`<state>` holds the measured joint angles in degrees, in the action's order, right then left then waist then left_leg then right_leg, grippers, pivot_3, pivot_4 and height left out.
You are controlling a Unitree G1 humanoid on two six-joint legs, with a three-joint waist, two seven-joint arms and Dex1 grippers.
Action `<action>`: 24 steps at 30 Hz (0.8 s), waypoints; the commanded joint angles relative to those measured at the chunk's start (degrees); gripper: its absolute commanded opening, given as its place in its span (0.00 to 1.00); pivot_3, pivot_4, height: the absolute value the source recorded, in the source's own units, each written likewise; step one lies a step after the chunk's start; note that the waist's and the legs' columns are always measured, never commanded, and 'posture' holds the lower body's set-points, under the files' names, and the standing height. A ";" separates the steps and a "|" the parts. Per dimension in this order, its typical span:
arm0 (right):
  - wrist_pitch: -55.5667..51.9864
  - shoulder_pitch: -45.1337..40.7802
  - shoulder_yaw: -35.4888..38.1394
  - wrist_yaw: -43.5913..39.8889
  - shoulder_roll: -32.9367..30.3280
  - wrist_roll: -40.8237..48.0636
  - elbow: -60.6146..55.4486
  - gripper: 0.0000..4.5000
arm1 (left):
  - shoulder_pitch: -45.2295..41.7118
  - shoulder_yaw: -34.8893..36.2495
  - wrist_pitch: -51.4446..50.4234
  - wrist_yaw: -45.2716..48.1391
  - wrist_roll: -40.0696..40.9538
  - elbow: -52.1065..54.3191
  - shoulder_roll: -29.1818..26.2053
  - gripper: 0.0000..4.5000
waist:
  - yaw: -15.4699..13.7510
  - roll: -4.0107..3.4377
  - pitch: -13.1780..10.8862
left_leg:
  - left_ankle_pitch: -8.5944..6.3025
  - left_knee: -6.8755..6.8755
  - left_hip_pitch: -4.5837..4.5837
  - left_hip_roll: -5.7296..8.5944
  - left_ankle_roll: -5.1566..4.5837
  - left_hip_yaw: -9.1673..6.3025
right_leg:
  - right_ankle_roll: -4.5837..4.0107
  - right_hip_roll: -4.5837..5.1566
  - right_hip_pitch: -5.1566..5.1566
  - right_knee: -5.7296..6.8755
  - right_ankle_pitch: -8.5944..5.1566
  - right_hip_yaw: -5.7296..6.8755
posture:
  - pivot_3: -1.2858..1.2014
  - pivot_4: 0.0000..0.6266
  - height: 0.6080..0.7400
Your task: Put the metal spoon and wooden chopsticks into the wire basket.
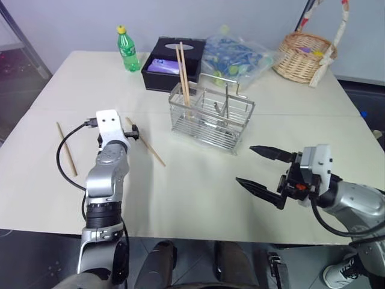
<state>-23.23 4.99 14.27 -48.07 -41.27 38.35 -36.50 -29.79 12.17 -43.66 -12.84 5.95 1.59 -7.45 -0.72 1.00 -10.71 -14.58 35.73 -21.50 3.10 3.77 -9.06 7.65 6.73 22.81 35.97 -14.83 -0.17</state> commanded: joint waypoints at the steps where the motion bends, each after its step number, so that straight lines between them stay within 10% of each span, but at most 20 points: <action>1: 1.25 -0.09 0.46 0.33 0.48 -0.06 -0.67 0.99 | -2.45 0.41 -0.75 -2.62 -1.15 -1.57 1.78 1.00 | -0.02 0.00 0.00 | 0.00 0.01 0.00 0.00 0.00 0.00 | 0.00 0.00 -0.01 -0.01 0.00 0.00 | 0.52 0.24 1.00; 24: 1.42 2.07 2.41 0.78 -0.29 0.76 -1.45 0.99 | -14.81 10.77 -19.00 -19.04 -2.33 -15.54 10.90 1.00 | 0.13 0.13 -0.07 | -0.04 0.26 0.03 0.03 -0.02 0.03 | 0.14 0.01 -0.10 0.03 -0.04 0.00 | 0.52 0.24 1.00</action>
<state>-22.91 7.25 14.81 -47.08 -41.15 38.42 -36.43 -46.32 21.36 -59.65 -30.40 4.23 -11.65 3.09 -0.59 1.13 -10.78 -14.63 35.98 -21.47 3.13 3.75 -9.03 7.79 6.73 22.71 36.00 -14.87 -0.18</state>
